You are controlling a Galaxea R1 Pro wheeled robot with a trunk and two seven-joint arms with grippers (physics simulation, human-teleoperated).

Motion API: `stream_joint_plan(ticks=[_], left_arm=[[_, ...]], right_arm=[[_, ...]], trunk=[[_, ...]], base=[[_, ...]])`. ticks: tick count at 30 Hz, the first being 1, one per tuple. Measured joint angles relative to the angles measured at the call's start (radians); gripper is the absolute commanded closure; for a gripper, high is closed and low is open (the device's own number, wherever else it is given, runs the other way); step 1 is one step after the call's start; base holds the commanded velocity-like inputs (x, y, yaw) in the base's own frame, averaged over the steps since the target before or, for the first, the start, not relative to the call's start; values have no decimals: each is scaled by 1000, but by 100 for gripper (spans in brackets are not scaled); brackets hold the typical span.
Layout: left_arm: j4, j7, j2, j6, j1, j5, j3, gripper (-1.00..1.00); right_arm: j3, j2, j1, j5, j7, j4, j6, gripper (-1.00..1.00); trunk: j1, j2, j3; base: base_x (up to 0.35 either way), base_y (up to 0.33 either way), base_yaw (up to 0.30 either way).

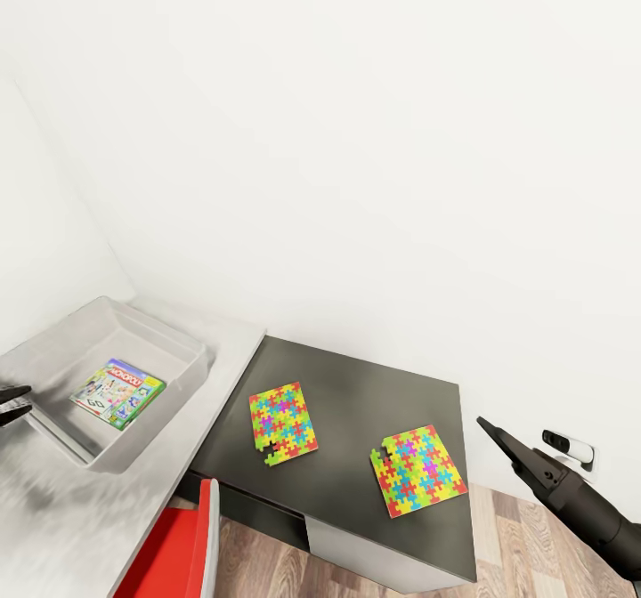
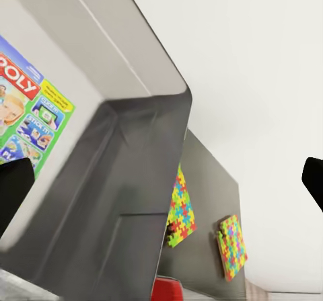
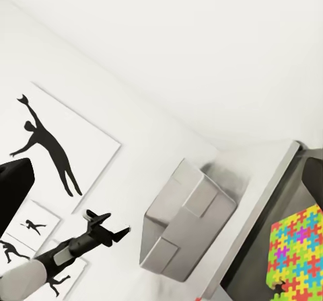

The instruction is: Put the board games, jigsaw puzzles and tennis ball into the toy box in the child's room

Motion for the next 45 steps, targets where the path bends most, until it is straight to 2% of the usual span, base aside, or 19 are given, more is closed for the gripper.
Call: stream_joint_plan(ticks=[9,16,45], left_arm=[[69,0,-4,-71,6,0,0,-100],[81,0,-4,-94,7,-1,0,-100],[83,0,-2,-100,7,-1,1,-100]], right_arm=[[0,1,0,0,0,-1,0,-100],[1,3,0,0,0,-1,0,-100],[1,4,0,3,2,0,-2,-100]], trunk=[[0,0,8],[0,0,16],[0,0,56]], base=[[0,-32,-153],[0,-162,-198],[-55,-12,-187]])
